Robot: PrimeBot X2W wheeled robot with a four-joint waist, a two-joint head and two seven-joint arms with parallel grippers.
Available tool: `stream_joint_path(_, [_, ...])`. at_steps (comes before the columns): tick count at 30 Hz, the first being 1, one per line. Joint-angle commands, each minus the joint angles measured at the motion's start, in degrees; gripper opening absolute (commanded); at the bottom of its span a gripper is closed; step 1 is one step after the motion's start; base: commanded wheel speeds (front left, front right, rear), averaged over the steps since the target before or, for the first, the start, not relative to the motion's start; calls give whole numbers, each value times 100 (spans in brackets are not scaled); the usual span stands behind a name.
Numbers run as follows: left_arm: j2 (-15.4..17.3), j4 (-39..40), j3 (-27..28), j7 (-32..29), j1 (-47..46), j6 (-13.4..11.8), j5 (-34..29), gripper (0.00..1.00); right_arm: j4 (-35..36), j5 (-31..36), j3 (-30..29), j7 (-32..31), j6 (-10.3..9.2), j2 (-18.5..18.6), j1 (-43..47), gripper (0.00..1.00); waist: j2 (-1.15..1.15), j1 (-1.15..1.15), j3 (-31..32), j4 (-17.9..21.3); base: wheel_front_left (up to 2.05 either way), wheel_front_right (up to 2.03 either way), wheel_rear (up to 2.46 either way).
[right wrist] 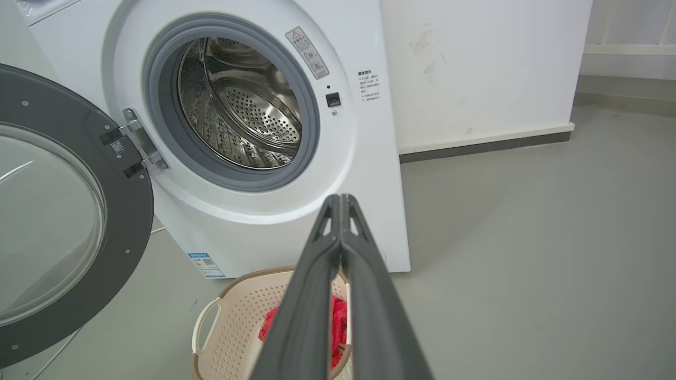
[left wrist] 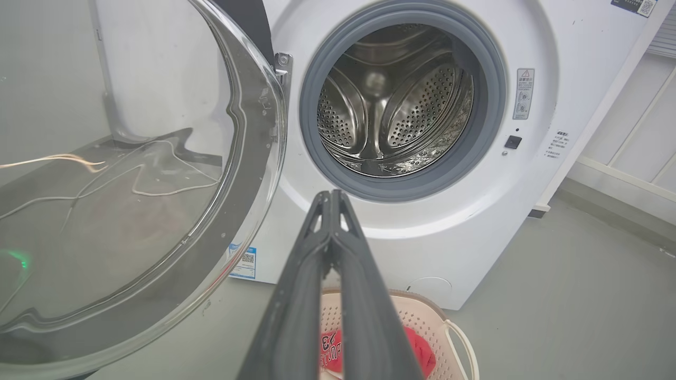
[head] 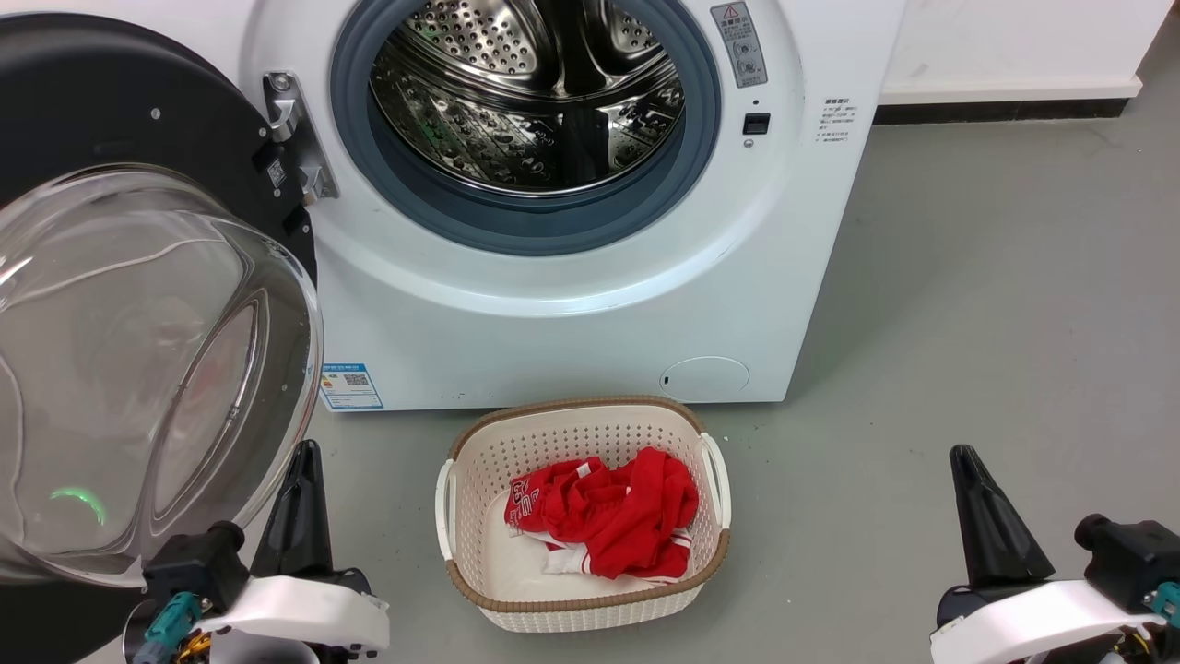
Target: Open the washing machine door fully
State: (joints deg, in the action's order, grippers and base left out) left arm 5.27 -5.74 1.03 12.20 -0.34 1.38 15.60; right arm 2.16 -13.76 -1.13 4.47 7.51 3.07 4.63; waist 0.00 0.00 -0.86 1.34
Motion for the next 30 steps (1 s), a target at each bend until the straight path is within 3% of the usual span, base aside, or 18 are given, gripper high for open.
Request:
stream_joint_path(1, [12, 57, 47, -60, -173, 35, 305, 0, 22, -350, 4, -18, 0, 53, -183, 0, 0, 0, 1, -3, 0, 0, 0])
stream_joint_path(30, [-80, -236, 213, -702, -329, 251, 3006, 0, -572, -3247, -16, -271, -1, 166, -542, 0, 0, 0, 18, -35, 0, 0, 0])
